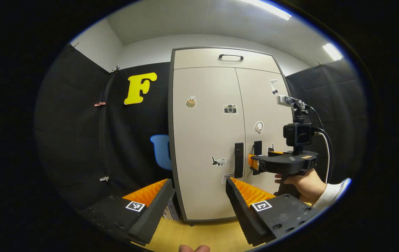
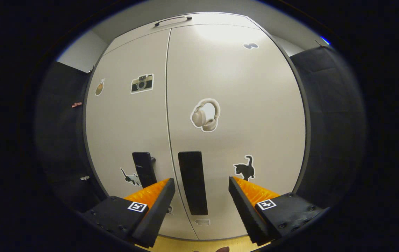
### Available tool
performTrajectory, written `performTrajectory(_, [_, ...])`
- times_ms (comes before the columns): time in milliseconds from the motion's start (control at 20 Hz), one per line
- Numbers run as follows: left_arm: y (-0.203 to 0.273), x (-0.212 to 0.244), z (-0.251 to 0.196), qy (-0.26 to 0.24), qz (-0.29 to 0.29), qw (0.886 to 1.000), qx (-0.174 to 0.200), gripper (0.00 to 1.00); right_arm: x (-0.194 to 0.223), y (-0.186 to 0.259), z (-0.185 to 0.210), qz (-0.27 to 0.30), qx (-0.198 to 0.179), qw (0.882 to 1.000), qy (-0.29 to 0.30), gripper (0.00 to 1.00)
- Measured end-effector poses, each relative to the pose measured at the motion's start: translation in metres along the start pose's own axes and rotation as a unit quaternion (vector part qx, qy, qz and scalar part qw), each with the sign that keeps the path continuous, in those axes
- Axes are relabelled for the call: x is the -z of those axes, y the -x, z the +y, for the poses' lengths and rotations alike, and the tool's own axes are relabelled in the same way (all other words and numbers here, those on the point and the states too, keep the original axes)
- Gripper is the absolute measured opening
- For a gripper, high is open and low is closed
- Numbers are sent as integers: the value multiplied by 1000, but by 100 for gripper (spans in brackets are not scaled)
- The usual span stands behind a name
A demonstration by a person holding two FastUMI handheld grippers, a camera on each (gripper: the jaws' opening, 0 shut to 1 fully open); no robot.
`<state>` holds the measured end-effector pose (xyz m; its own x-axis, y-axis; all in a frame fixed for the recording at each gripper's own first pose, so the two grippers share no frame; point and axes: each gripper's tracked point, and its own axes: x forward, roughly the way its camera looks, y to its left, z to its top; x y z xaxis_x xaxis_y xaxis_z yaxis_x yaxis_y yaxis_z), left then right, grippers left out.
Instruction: Open the right door of the double-door shoe cabinet with the right hand, and open the left door with the left hand.
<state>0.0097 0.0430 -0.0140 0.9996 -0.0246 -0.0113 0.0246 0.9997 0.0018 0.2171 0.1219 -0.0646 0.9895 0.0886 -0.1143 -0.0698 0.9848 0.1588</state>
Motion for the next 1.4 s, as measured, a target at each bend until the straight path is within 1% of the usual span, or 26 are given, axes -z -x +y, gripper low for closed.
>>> performTrajectory(100, [0, 2, 1, 2, 2, 1000, 0, 95, 6, -9, 4, 6, -7, 1000, 3, 97])
performTrajectory(150, [0, 2, 2, 3, 4, 1000, -1, 95, 9, -12, 7, 7, -9, 1000, 6, 91])
performTrajectory(200, [0, 4, 3, 3, 6, 1000, -2, 95, 12, -15, 5, 10, -2, 1000, 15, 88])
performTrajectory(250, [0, 5, 5, 3, 8, 1000, -3, 95, 11, -17, 3, 2, 8, 1000, 29, 82])
performTrajectory(350, [-1, 10, 10, 6, 12, 1000, -6, 95, 11, -16, 4, -8, 14, 998, 59, 75])
performTrajectory(400, [-2, 11, 11, 9, 15, 1000, -5, 95, 10, -16, 5, -11, 17, 998, 66, 65])
performTrajectory(450, [-2, 13, 11, 12, 18, 1000, -5, 95, 12, -17, 8, -11, 17, 997, 70, 47])
performTrajectory(550, [-3, 15, 13, 15, 21, 1000, -7, 95, 11, -14, 4, -5, 31, 997, 71, 46])
performTrajectory(650, [-4, 16, 14, 13, 21, 1000, -8, 95, 11, -17, 6, -3, 37, 998, 56, 35])
performTrajectory(700, [-4, 17, 14, 13, 21, 1000, -7, 95, 11, -17, 6, -2, 35, 998, 55, 34])
performTrajectory(750, [-4, 17, 14, 15, 21, 1000, -7, 95, 12, -18, 6, -3, 33, 998, 54, 30])
performTrajectory(900, [-2, 20, 17, 19, 23, 999, -11, 95, 13, -18, 5, 0, 38, 998, 56, 30])
performTrajectory(1000, [1, 22, 19, 22, 26, 999, -15, 95, 13, -18, 5, 6, 38, 998, 46, 30])
performTrajectory(1050, [3, 23, 20, 23, 26, 999, -16, 95, 14, -18, 5, 10, 35, 998, 41, 22])
performTrajectory(1100, [5, 23, 21, 23, 26, 999, -18, 95, 14, -17, 5, 13, 32, 999, 43, 16])
performTrajectory(1200, [9, 21, 23, 21, 23, 999, -22, 95, 13, -12, 3, 18, 29, 998, 50, 16])
performTrajectory(1250, [11, 20, 24, 21, 22, 999, -25, 95, 13, -12, 3, 14, 29, 998, 45, 11])
performTrajectory(1400, [15, 20, 27, 20, 22, 999, -32, 95, 9, 2, 1, 1, 17, 1000, 26, 11])
